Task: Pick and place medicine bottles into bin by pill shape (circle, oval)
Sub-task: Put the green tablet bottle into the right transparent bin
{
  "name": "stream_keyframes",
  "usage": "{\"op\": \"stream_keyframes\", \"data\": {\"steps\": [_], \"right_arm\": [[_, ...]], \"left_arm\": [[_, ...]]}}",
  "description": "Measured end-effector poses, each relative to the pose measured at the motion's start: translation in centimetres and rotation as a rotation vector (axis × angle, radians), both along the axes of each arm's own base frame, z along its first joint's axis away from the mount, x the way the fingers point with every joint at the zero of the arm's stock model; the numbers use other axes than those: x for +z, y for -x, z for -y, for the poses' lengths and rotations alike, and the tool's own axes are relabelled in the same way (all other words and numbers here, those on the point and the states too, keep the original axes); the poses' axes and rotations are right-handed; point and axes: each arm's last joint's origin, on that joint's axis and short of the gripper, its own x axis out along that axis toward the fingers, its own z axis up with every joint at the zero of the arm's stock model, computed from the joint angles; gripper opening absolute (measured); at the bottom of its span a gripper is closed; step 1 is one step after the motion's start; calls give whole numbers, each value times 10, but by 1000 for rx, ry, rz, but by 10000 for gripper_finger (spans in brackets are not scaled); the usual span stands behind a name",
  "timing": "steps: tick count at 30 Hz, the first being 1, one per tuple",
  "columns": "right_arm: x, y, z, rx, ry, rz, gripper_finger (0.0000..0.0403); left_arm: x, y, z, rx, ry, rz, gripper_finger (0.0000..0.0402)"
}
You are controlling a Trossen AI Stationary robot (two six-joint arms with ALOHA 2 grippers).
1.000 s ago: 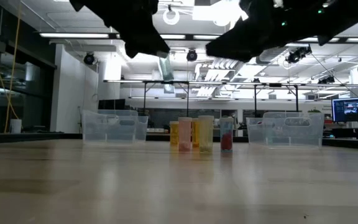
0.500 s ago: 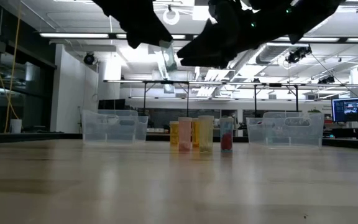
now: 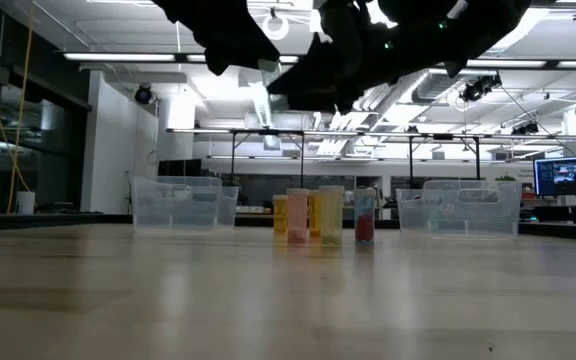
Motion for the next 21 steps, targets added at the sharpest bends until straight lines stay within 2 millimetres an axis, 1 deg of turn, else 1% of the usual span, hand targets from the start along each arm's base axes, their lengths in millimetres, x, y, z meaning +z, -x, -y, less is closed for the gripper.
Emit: {"op": "stream_keyframes", "data": {"steps": [7,15,21], "right_arm": [[7,-2,-3,49,-16,71,245],[8,-2,-4,54,-17,81,245],[8,-2,-4,45,-15,81,222]], "left_arm": [[0,0,0,-5,4,-3,110],[-1,0,0,-8,7,-7,110],[-1,0,0,-10,8,-7,110]]}}
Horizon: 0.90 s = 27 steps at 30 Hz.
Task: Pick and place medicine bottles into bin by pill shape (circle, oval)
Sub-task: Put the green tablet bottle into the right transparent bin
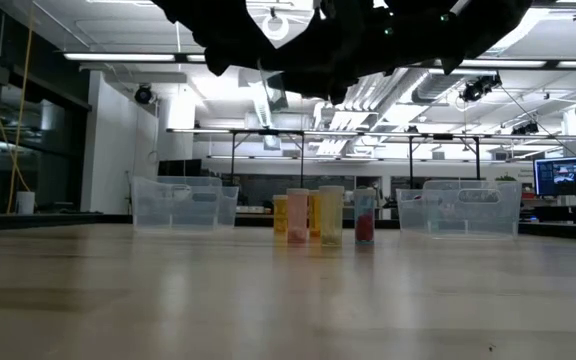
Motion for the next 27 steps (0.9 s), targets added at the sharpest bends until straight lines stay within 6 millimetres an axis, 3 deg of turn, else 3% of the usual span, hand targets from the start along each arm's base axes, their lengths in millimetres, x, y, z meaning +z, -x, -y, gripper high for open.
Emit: {"op": "stream_keyframes", "data": {"steps": [15,27], "right_arm": [[0,0,0,-5,4,0,138],[0,0,1,-6,4,0,100]], "left_arm": [[0,0,0,-4,3,1,110],[0,0,0,-5,3,2,110]]}}
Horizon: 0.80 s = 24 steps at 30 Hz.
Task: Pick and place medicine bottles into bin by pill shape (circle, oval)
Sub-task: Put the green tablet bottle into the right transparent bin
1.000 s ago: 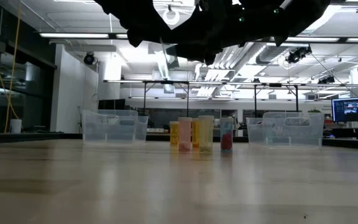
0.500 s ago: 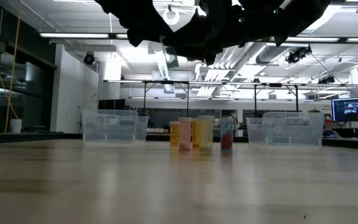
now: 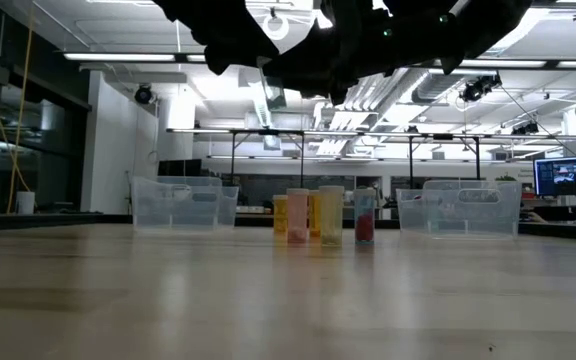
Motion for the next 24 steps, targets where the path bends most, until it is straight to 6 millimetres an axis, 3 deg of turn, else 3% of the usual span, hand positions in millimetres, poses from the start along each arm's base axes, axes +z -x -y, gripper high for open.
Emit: {"op": "stream_keyframes", "data": {"steps": [18,24], "right_arm": [[1,0,0,1,0,2,99],[1,0,0,1,-1,4,99]], "left_arm": [[1,-1,0,3,-3,11,111],[2,-1,-1,7,-6,23,134]]}}
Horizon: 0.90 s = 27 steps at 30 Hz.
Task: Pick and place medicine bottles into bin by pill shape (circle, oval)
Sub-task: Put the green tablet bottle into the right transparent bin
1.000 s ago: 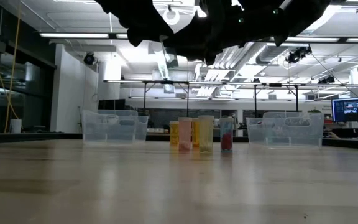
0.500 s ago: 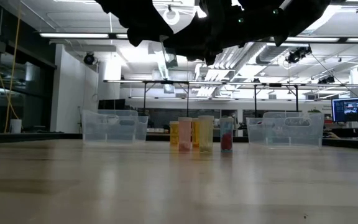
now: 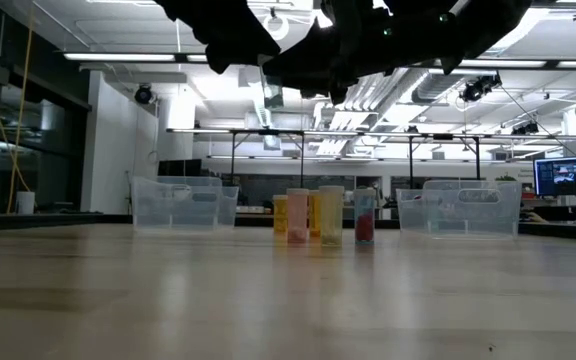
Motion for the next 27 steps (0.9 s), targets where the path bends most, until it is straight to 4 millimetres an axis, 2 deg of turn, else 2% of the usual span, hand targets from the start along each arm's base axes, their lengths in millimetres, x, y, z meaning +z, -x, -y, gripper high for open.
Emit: {"op": "stream_keyframes", "data": {"steps": [11,15,20,27], "right_arm": [[0,0,0,4,0,-1,99],[0,0,-1,10,-1,-2,99],[0,0,-1,10,4,-3,99],[0,0,0,8,7,-3,99]], "left_arm": [[1,1,0,2,-2,4,163],[11,7,0,19,-15,37,163],[30,23,1,37,-31,100,163],[55,60,6,77,-52,127,163]]}}
